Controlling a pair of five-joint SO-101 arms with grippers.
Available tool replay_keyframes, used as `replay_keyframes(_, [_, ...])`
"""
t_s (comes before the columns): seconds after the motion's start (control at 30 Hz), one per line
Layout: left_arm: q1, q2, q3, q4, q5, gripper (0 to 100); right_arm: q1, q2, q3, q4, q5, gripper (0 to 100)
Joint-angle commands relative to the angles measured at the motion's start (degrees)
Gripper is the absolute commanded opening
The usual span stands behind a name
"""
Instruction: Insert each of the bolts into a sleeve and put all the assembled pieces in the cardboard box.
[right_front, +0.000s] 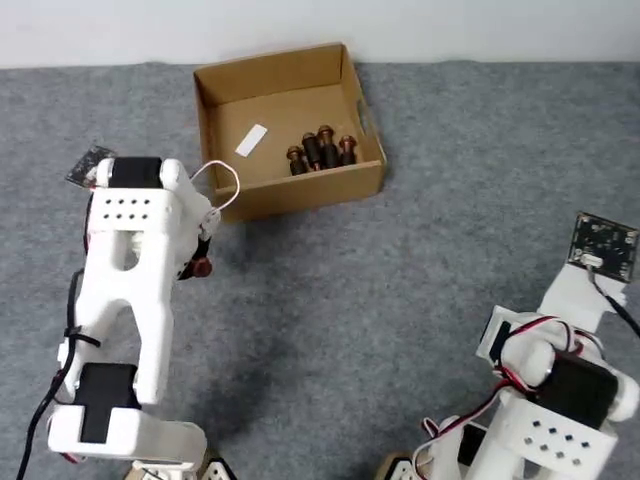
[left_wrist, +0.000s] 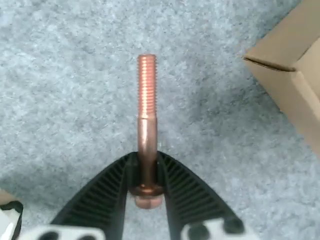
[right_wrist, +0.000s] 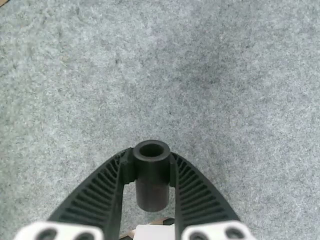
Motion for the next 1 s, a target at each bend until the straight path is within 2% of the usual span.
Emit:
replay_keyframes(0.0, [-0.1,-3.3,-0.2,-1.1,0.2,14,0.5,-0.7,-0.6,-1.1,-0.3,0.9])
replay_keyframes(0.07, [0.4,-3.3,0.3,-0.8,-0.8,19,0.5,-0.7,-0.6,-1.1,-0.3,0.9])
replay_keyframes(0.17, [1.1,-3.4,1.3,-0.4,-1.2,19,0.5,-0.7,-0.6,-1.1,-0.3,0.9])
replay_keyframes(0.37, [1.1,-3.5,1.1,1.6,-5.6,11,0.5,-0.7,-0.6,-1.1,-0.3,0.9])
replay_keyframes(0.47, [0.8,-3.4,1.1,3.3,-12.7,3,0.5,-0.7,-0.6,-1.1,-0.3,0.9])
replay_keyframes(0.5, [0.8,-3.4,1.1,3.3,-16.4,0,0.5,-0.7,-0.6,-1.1,-0.3,0.9])
replay_keyframes(0.73, [0.8,-3.3,1.1,3.6,-47.1,1,0.5,-0.7,-0.5,-1.1,-0.3,0.9])
replay_keyframes(0.87, [0.7,-3.3,1.1,3.3,-73.1,1,0.5,-0.7,-0.5,-1.1,-0.3,0.9])
replay_keyframes(0.97, [1.1,-3.3,1.4,2.5,-89.2,1,0.5,-0.7,-0.5,-1.1,-0.3,0.9])
